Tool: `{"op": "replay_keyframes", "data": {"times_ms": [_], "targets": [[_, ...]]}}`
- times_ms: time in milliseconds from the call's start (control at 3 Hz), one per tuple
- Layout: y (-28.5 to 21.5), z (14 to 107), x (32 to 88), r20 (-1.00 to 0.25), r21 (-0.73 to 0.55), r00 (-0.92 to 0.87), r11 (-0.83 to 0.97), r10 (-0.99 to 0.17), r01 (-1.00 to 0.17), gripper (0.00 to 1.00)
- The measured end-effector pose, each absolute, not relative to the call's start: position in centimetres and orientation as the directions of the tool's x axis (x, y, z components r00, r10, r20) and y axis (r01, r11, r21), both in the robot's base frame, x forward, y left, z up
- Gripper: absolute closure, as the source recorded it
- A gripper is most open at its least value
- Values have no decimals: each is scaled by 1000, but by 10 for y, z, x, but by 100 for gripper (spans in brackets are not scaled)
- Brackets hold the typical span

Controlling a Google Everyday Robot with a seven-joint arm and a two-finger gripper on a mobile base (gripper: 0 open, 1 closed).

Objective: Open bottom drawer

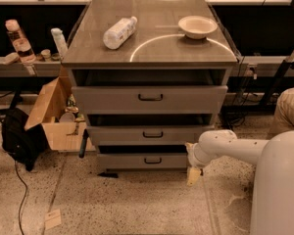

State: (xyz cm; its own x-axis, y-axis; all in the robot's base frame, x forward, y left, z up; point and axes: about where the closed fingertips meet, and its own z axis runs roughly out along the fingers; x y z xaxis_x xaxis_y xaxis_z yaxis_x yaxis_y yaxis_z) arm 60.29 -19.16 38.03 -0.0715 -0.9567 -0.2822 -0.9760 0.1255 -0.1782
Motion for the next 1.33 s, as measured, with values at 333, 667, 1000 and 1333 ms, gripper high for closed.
{"op": "replay_keyframes", "data": {"times_ms": [333,667,1000,1333], "targets": [[-191,360,610,-283,-174,-60,113,-957,-978,0],[-193,329,622,-288,-166,-56,107,-956,-980,0],[-194,299,631,-288,-146,-60,106,-956,-984,0],[-195,278,635,-288,-128,-71,112,-955,-985,0]]}}
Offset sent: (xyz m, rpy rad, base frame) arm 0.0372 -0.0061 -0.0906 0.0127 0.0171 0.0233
